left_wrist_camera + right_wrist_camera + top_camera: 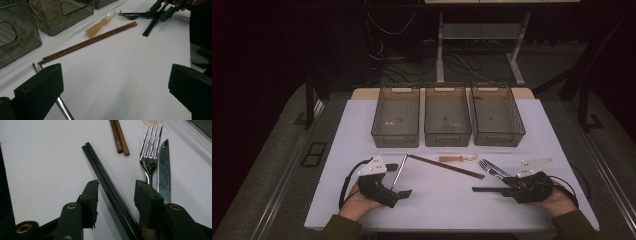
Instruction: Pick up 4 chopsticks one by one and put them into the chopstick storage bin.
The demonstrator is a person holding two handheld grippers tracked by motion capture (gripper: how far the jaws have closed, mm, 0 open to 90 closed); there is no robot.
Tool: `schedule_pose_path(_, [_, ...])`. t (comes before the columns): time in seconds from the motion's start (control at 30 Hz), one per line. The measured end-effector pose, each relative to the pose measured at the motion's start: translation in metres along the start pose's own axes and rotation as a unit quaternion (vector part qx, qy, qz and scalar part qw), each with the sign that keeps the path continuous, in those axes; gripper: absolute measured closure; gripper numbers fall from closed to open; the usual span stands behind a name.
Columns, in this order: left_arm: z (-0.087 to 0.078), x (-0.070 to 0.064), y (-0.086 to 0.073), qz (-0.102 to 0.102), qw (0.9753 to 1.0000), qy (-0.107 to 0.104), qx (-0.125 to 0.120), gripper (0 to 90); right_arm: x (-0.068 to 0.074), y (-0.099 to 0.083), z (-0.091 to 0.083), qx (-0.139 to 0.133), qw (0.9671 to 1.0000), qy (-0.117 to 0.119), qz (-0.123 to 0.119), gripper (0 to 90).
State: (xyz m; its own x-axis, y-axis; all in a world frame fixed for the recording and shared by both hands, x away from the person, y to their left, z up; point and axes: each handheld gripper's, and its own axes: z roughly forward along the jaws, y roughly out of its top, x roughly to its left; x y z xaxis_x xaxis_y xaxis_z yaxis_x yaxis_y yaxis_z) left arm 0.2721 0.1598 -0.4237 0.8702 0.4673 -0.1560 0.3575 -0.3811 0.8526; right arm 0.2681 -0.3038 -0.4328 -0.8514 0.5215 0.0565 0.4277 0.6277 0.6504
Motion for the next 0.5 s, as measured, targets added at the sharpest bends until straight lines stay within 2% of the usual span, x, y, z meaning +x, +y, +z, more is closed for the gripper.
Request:
schedule_pose_path(0.37, [0.001,-0.0001,0.0,0.001,1.0,-0.002,0.001,0.0,-0.0012,-0.0035,0.0045,0.016,0.9998,0.005,-0.008,57.3])
schedule_pose_path(0.5, [0.001,-0.0002,0.0,0.002,1.0,-0.003,0.003,0.0,-0.0014,-0.0052,0.0069,0.03,0.9995,0.002,-0.012,58.4])
